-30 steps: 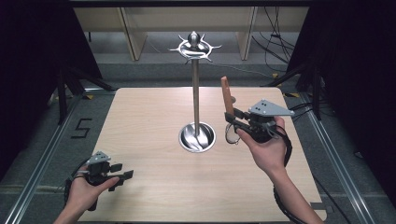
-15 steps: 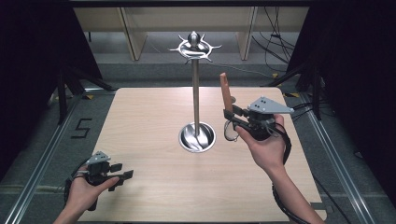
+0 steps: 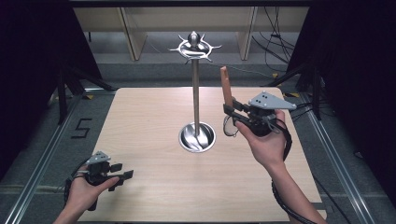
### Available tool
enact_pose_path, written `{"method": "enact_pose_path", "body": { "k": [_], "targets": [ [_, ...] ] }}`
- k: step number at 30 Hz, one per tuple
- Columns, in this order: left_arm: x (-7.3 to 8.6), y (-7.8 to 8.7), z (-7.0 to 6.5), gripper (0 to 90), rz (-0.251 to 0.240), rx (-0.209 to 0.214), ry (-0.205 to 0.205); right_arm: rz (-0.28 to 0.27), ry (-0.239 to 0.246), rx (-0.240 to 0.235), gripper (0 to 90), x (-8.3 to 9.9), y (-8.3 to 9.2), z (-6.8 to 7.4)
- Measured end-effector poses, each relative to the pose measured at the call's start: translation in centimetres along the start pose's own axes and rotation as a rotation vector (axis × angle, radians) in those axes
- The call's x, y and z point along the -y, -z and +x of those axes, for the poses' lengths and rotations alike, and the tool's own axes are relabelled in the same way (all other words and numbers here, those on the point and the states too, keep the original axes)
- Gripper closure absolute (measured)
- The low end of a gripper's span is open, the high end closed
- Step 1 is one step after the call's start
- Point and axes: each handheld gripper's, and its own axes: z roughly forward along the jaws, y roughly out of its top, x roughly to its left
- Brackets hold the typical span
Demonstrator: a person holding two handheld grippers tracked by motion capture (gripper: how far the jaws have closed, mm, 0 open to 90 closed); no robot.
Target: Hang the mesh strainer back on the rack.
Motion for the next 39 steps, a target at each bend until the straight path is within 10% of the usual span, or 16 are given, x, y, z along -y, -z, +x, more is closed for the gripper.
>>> {"method": "enact_pose_path", "body": {
  "k": [39],
  "targets": [
    [0.0,0.1,0.0,38.0,-0.005,0.008,-0.001,-0.023,0.017,-0.013,69.4,-2.9,-1.3,0.5]
  ]
}}
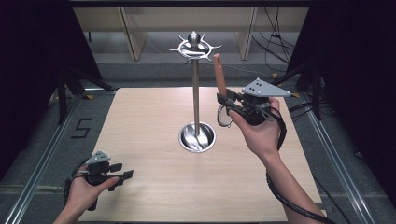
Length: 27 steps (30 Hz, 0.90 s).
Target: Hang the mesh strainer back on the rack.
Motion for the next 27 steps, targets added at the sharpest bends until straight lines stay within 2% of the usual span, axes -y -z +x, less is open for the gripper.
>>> {"method": "enact_pose_path", "body": {
  "k": [2,3,9,12,13,15,18,27],
  "targets": [
    [0.0,0.0,0.0,38.0,-0.002,0.0,0.001,0.0,0.006,0.002,69.4,0.0,0.0,0.0],
    [0.0,0.0,0.0,38.0,0.0,0.0,-0.001,0.006,-0.016,0.0,69.3,-0.1,-0.1,0.1],
    [0.0,0.0,0.0,37.9,-0.002,0.001,0.0,0.001,0.007,-0.005,69.4,-0.2,-0.5,0.1],
    [0.0,0.0,0.0,38.0,-0.001,0.001,-0.001,0.011,-0.002,-0.009,69.4,-0.2,-0.6,0.2],
    [0.0,0.0,0.0,38.0,0.002,0.002,-0.001,0.006,0.015,0.001,69.4,-0.3,-0.6,0.1],
    [0.0,0.0,0.0,38.0,0.002,0.002,-0.001,0.014,-0.006,-0.01,69.4,-0.3,-0.6,0.2],
    [0.0,0.0,0.0,38.0,0.003,0.005,-0.003,0.013,0.008,-0.006,69.4,-0.4,-0.7,0.2],
    [0.0,0.0,0.0,38.0,0.005,0.006,-0.005,0.021,0.002,-0.01,69.3,-0.5,-1.3,0.2]
  ]
}}
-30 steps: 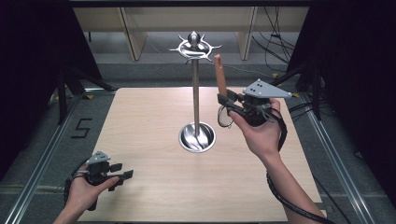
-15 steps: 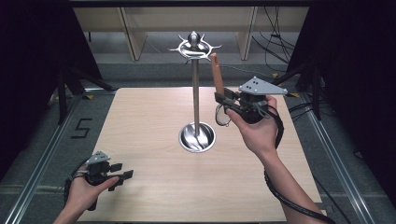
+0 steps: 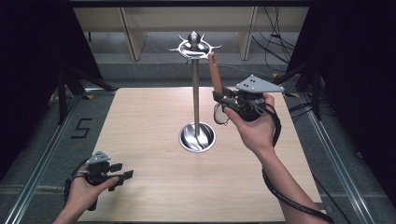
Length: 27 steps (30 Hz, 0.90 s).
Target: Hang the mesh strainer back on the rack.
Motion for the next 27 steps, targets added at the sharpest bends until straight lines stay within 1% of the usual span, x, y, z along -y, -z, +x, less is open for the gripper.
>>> {"method": "enact_pose_path", "body": {
  "k": [1,2,3,4,8,9,14,16,17,18,19,22,23,24,25,27],
  "targets": [
    [0.0,0.0,0.0,38.0,-0.002,0.0,0.002,0.002,-0.005,0.001,69.3,0.0,-0.1,0.0],
    [0.0,0.0,0.0,38.0,-0.001,0.0,0.001,0.002,0.001,0.001,69.3,0.0,-0.2,0.0],
    [0.0,0.0,0.0,38.0,-0.001,0.0,0.001,0.007,-0.007,-0.003,69.3,0.1,-0.3,0.1],
    [0.0,0.0,0.0,38.0,0.0,0.0,0.0,0.006,0.003,-0.001,69.3,0.1,-0.4,0.0],
    [0.0,0.0,0.0,38.0,-0.002,0.0,0.002,0.013,-0.011,0.007,69.3,0.1,-0.7,0.1],
    [0.0,0.0,0.0,38.0,-0.002,-0.002,0.003,0.006,0.001,0.004,69.3,0.1,-0.8,0.0],
    [0.0,0.0,0.0,38.0,-0.004,-0.003,0.004,0.013,-0.009,0.008,69.2,0.0,-1.1,0.1],
    [0.0,0.0,0.0,38.0,-0.004,0.0,0.003,0.015,-0.001,0.007,69.1,0.1,-1.3,0.1],
    [0.0,0.0,0.0,38.0,-0.005,-0.002,0.003,0.011,0.008,0.016,69.1,0.1,-1.3,0.0],
    [0.0,0.0,0.0,38.0,-0.005,0.0,0.003,0.012,0.004,0.02,69.0,0.2,-1.4,0.1],
    [0.0,-0.1,0.0,38.0,-0.005,-0.001,0.004,0.024,-0.001,0.012,69.0,0.2,-1.4,0.1],
    [0.0,0.0,0.0,38.0,-0.004,-0.002,0.004,0.034,0.006,0.017,68.8,0.4,-1.5,0.1],
    [0.0,-0.1,0.0,38.0,-0.004,-0.003,0.004,0.028,0.01,0.018,68.7,0.4,-1.6,0.1],
    [0.0,-0.1,0.0,38.0,-0.006,-0.003,0.006,0.04,0.005,0.004,68.4,0.4,-1.6,0.1],
    [0.0,-0.1,0.0,38.0,-0.005,-0.008,0.005,0.04,-0.001,0.004,68.5,0.5,-1.6,0.2],
    [0.0,-0.1,0.0,38.0,-0.005,-0.008,0.006,0.038,0.004,0.007,68.2,0.4,-1.6,0.2]
  ]
}}
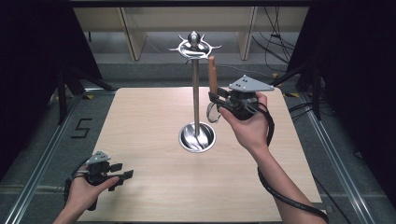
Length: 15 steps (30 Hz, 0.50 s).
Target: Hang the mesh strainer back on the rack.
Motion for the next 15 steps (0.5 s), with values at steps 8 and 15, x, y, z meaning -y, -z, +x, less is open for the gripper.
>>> {"method": "enact_pose_path", "body": {
  "k": [8,15],
  "targets": [
    [0.0,0.1,0.0,38.0,-0.001,0.005,-0.002,-0.006,0.034,0.013,61.1,-0.3,0.3,0.3],
    [0.0,0.2,0.2,38.0,0.013,0.006,-0.021,0.006,0.053,0.024,50.7,0.1,1.3,0.7]
  ]
}}
